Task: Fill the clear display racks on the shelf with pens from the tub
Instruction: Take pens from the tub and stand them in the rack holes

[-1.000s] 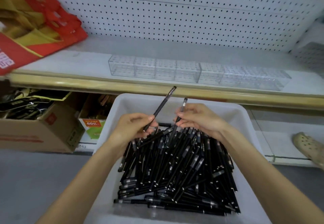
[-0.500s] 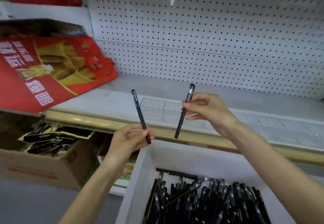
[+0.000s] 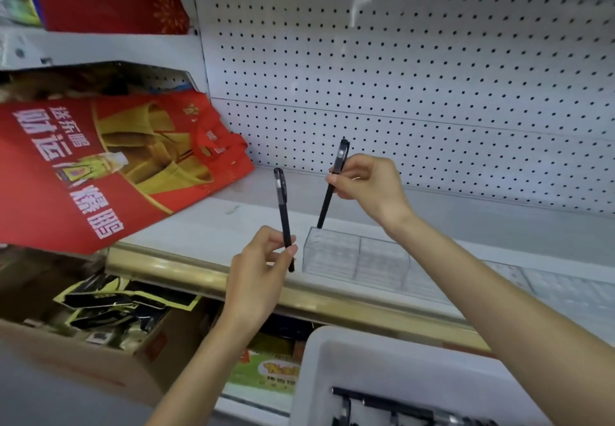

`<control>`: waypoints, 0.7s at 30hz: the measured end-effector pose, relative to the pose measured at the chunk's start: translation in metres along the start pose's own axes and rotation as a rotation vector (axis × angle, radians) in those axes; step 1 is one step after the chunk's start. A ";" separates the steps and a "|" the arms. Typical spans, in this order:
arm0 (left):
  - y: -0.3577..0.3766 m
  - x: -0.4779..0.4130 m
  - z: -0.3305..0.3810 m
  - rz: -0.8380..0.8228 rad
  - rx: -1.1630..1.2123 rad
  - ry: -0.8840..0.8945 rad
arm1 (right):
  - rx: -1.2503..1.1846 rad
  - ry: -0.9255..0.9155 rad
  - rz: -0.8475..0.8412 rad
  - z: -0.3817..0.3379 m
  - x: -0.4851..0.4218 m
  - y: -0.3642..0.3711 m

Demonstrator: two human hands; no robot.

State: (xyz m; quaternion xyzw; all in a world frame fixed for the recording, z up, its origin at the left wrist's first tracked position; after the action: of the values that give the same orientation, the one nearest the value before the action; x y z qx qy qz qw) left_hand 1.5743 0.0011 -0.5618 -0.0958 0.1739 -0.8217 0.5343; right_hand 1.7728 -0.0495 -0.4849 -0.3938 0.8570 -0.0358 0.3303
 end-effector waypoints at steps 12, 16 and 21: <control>0.012 -0.008 -0.005 -0.066 0.021 0.054 | 0.093 0.013 -0.153 0.029 0.013 0.024; 0.013 -0.008 -0.004 -0.068 0.037 0.071 | 0.104 0.031 -0.171 0.034 0.016 0.027; 0.008 -0.009 -0.005 -0.051 0.039 0.051 | 0.074 0.053 -0.161 0.031 0.021 0.019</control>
State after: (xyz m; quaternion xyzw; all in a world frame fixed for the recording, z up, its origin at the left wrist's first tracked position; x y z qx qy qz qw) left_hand 1.5828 0.0077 -0.5692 -0.0689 0.1689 -0.8405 0.5102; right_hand 1.7686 -0.0451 -0.5268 -0.4480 0.8290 -0.1044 0.3181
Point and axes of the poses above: each hand's wrist, its own x-axis away from the middle knuckle, its own y-axis out of the palm, z = x × y, the point moved 8 cm from there along -x, towards the middle knuckle, and after that the axes turned 14 degrees about -y, right-handed, at the moved point
